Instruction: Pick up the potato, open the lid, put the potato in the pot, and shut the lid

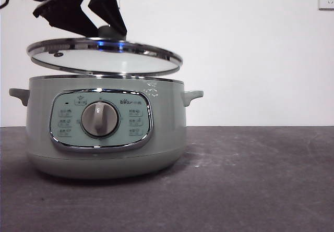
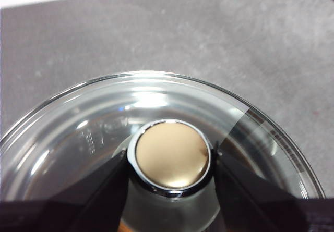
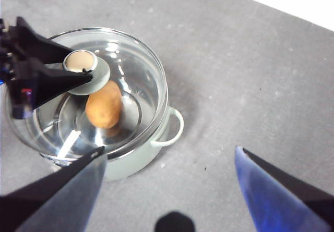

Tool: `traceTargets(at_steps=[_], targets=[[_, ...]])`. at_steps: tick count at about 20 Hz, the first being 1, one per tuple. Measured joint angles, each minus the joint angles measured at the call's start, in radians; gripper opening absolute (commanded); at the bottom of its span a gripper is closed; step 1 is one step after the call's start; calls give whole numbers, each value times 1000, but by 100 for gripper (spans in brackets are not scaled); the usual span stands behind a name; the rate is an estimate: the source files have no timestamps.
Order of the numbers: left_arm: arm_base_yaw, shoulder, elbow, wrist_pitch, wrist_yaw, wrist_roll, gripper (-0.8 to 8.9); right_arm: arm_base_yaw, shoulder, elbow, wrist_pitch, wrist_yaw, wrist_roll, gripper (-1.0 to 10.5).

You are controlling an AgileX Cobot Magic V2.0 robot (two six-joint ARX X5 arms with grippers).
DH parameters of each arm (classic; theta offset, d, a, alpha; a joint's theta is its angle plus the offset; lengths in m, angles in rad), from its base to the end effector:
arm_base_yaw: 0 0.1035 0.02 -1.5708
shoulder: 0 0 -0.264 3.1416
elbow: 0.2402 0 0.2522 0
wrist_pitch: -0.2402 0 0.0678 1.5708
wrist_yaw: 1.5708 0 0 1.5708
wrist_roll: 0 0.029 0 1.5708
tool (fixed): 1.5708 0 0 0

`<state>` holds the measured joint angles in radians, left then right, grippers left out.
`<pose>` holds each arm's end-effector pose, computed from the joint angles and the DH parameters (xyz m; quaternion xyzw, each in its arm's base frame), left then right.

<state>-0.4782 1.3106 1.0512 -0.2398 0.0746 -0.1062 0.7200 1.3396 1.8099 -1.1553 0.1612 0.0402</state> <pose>0.2557 -0.1350 0.3075 0.0000 0.2557 -0.2512 0.9335 0.1725 0.1451 0.4640 -0.1250 0.3089 0.2536 0.9081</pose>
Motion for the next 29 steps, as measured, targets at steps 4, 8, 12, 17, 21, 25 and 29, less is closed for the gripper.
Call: traceTargets(at_steps=[4, 8, 12, 17, 21, 25, 29], targets=[[-1, 37, 0, 0, 0, 0, -9, 0, 0, 0, -1, 0, 0, 408], [-3, 55, 0, -15, 0, 0, -9, 0, 0, 0, -5, 0, 0, 408], [-3, 73, 18, -48, 0, 3, -9, 0, 0, 0, -37, 0, 0, 408], [-3, 77, 31, -77, 0, 8, 12, 0, 0, 0, -56, 0, 1, 408], [-3, 77, 32, -78, 1, 8, 421, 0, 0, 0, -60, 0, 1, 408], [-3, 84, 31, -73, 5, 5, 417, 0, 0, 0, -60, 0, 2, 408], [-3, 59, 31, -74, 5, 4, 417, 0, 0, 0, -61, 0, 6, 406]])
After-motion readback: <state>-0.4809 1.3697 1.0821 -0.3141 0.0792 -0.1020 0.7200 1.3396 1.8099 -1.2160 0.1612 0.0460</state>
